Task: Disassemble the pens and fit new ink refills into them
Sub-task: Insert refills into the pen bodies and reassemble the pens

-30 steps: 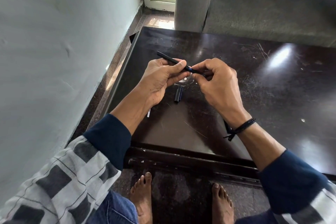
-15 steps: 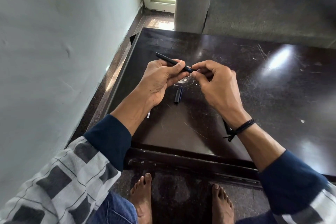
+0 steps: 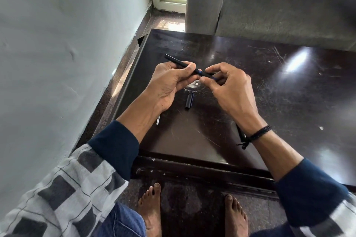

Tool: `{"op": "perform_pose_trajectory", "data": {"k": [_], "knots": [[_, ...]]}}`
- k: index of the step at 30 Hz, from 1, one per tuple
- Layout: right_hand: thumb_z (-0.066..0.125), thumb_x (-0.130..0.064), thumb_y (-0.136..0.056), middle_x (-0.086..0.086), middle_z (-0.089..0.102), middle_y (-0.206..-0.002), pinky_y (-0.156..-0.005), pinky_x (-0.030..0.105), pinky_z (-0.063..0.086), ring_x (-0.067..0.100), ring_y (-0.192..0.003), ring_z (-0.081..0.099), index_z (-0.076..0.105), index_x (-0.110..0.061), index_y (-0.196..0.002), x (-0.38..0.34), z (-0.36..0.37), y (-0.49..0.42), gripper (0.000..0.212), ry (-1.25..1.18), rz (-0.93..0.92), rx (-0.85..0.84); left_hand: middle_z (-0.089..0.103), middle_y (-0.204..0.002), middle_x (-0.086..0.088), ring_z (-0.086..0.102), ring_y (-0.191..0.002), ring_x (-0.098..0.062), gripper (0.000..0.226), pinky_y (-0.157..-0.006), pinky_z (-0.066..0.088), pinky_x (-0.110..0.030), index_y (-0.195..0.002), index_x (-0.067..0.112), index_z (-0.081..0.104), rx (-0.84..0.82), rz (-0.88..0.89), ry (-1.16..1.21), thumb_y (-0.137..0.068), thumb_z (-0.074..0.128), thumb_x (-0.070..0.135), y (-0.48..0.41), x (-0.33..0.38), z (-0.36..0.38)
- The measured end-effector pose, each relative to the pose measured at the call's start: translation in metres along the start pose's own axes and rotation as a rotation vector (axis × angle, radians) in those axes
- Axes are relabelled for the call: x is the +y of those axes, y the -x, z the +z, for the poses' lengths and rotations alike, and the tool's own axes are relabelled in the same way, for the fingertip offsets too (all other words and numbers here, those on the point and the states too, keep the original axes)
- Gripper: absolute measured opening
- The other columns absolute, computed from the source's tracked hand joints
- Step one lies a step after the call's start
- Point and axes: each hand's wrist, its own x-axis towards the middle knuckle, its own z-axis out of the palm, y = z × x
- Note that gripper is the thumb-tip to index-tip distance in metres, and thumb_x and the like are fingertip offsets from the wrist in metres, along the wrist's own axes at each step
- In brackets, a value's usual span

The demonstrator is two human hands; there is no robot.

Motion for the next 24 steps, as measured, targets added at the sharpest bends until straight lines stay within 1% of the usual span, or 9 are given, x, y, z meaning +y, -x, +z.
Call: {"op": "perform_pose_trajectory", "data": {"k": [2, 5, 9, 12, 14, 18, 22, 24], "knots": [[0.082, -0.032, -0.086, -0.014, 0.069, -0.078, -0.070, 0.030, 0.057, 0.004, -0.073, 0.066, 0.072, -0.030, -0.098, 0.0002, 0.0005, 0.0007, 0.015, 0.005, -0.002, 0.001, 0.072, -0.093, -0.021, 0.074, -0.076, -0.023, 0.024, -0.075, 0.062, -0.025, -0.109, -0.014, 0.064, 0.005, 0.004, -0.002, -0.091, 0.069, 0.000, 0.0002, 0.0002, -0.0001], [0.079, -0.026, -0.089, -0.013, 0.071, -0.080, -0.075, 0.035, 0.058, 0.005, -0.076, 0.068, 0.073, -0.027, -0.097, -0.0001, 0.0016, 0.0009, 0.010, 0.025, 0.008, 0.016, 0.071, -0.093, -0.022, 0.073, -0.075, -0.022, 0.025, -0.076, 0.062, -0.025, -0.110, -0.015, 0.064, 0.005, 0.003, -0.005, -0.091, 0.069, 0.000, 0.0001, -0.0003, 0.0006], [0.075, -0.031, -0.092, -0.011, 0.072, -0.078, -0.077, 0.038, 0.058, 0.008, -0.076, 0.069, 0.075, -0.026, -0.096, -0.0004, 0.0020, 0.0001, 0.007, 0.035, 0.022, -0.003, 0.072, -0.093, -0.021, 0.073, -0.076, -0.023, 0.026, -0.078, 0.062, -0.026, -0.111, -0.016, 0.064, 0.009, 0.003, -0.009, -0.091, 0.069, 0.000, -0.0004, -0.0002, 0.0008], [0.077, -0.037, -0.090, -0.015, 0.069, -0.075, -0.072, 0.032, 0.056, 0.003, -0.072, 0.066, 0.075, -0.029, -0.096, 0.0002, 0.0017, -0.0005, 0.011, 0.037, 0.028, -0.004, 0.072, -0.090, -0.020, 0.074, -0.075, -0.022, 0.024, -0.077, 0.062, -0.026, -0.110, -0.014, 0.065, 0.010, 0.003, -0.016, -0.091, 0.069, 0.000, -0.0003, 0.0003, 0.0004], [0.079, -0.037, -0.088, -0.016, 0.067, -0.074, -0.069, 0.027, 0.053, 0.001, -0.069, 0.063, 0.073, -0.030, -0.099, 0.0002, 0.0017, -0.0004, 0.014, 0.049, 0.021, 0.010, 0.072, -0.089, -0.019, 0.074, -0.073, -0.021, 0.022, -0.075, 0.062, -0.025, -0.109, -0.013, 0.065, 0.008, 0.002, -0.018, -0.091, 0.069, 0.000, 0.0001, 0.0006, 0.0004], [0.074, -0.034, -0.093, -0.014, 0.070, -0.071, -0.071, 0.031, 0.055, 0.002, -0.070, 0.066, 0.073, -0.027, -0.094, -0.0008, 0.0016, 0.0001, 0.008, 0.068, 0.041, 0.005, 0.072, -0.091, -0.020, 0.074, -0.075, -0.021, 0.024, -0.074, 0.061, -0.024, -0.109, -0.014, 0.065, 0.003, 0.001, -0.019, -0.091, 0.069, 0.000, 0.0012, -0.0004, 0.0015], [0.065, -0.038, -0.099, -0.013, 0.072, -0.069, -0.068, 0.031, 0.056, 0.002, -0.067, 0.067, 0.073, -0.027, -0.091, -0.0006, 0.0008, 0.0003, 0.015, 0.078, 0.044, -0.022, 0.071, -0.096, -0.023, 0.073, -0.077, -0.022, 0.024, -0.075, 0.062, -0.024, -0.110, -0.014, 0.065, -0.003, 0.001, -0.019, -0.091, 0.069, 0.000, 0.0012, 0.0000, 0.0015], [0.068, -0.042, -0.096, -0.012, 0.072, -0.071, -0.068, 0.030, 0.055, 0.002, -0.068, 0.067, 0.073, -0.029, -0.095, -0.0004, 0.0004, -0.0001, 0.015, 0.069, 0.044, -0.027, 0.071, -0.094, -0.021, 0.073, -0.077, -0.021, 0.022, -0.076, 0.062, -0.025, -0.108, -0.013, 0.066, 0.000, 0.005, -0.020, -0.091, 0.069, 0.000, 0.0006, 0.0007, 0.0010]]}}
